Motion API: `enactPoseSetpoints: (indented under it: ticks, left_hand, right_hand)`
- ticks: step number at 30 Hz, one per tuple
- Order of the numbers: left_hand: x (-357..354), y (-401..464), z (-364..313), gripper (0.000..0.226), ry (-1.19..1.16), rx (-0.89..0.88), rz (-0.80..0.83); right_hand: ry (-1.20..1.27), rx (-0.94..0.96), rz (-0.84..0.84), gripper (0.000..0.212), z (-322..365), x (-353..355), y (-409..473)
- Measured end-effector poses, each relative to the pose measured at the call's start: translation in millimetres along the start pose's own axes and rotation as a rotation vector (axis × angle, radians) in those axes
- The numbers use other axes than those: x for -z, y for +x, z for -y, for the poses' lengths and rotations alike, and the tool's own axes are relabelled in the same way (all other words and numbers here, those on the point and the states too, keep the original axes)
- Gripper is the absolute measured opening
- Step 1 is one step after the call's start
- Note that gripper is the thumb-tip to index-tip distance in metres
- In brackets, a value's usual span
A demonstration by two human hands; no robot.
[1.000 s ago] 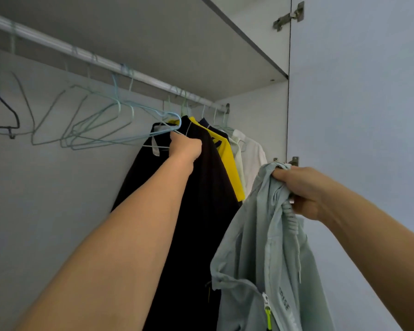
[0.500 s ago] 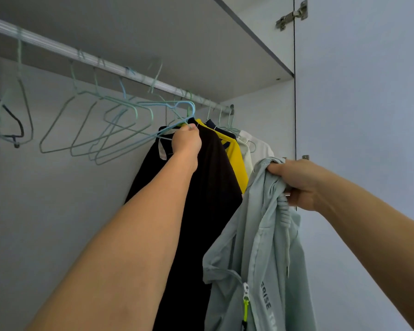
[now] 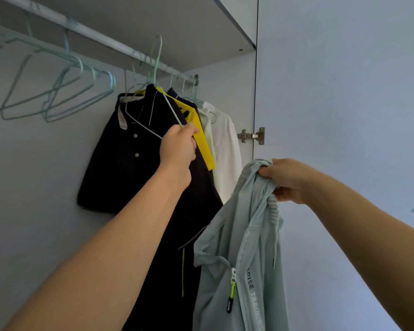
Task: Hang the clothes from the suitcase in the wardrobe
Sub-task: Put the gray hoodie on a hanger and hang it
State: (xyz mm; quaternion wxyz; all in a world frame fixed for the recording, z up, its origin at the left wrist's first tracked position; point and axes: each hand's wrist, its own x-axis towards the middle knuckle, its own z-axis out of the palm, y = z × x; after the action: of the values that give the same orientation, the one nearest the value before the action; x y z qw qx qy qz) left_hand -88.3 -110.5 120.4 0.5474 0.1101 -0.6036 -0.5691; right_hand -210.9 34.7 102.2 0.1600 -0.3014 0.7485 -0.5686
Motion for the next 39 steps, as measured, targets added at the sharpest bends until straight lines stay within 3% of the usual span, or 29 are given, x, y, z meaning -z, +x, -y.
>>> enactPoseSetpoints:
  ticks: [7,10,14,18,26,30,32,34,36,39]
  left_hand:
    - [-19.1,-127.7,45.5,0.026,-0.137,0.067,0.598]
    - [-24.1,-149.2,59.7,0.030,-0.023,0.167,0.791]
    - [-52.5,-163.0,79.7,0.023,0.257,0.389,0.803]
    - [-89.0,-168.5,93.8,0.020,0.321,0.432,0.753]
    - [-142.4,-185.5,102.5,0.030,0.659,0.320,0.945]
    - [-146.6,-192.8,107.2,0.024,0.619,0.268,1.101]
    - [-142.5,-194.6,112.5,0.016,0.442,0.220,1.048]
    - [-135.3,-191.5,119.3,0.012,0.257,0.152,0.883]
    - [-127.5,-184.1,124.3,0.030,0.148,0.111,0.699]
    - [-115.7,-160.9,130.8,0.048,0.397,-0.059,0.375]
  right_hand:
    - [0.231,-0.110,-0.108,0.023,-54.8,49.0,-12.2]
    - [0.258,-0.151,-0.145,0.018,-73.4,64.2,-19.4]
    - [0.262,-0.174,-0.160,0.023,-87.1,73.9,-27.5]
    - [0.178,-0.132,-0.124,0.015,-87.2,77.8,-33.7]
    - [0.015,-0.059,0.018,0.007,-87.3,93.8,-49.6]
    - [-0.016,0.018,-0.121,0.032,-103.0,102.9,-42.2]
    - [-0.031,0.050,-0.229,0.032,-107.9,107.4,-38.1]
    - [-0.003,0.077,-0.298,0.027,-108.1,115.3,-36.7]
    - [0.022,0.105,-0.313,0.023,-104.3,124.9,-37.1]
    - [-0.080,0.183,-0.268,0.026,-95.7,133.7,-41.4]
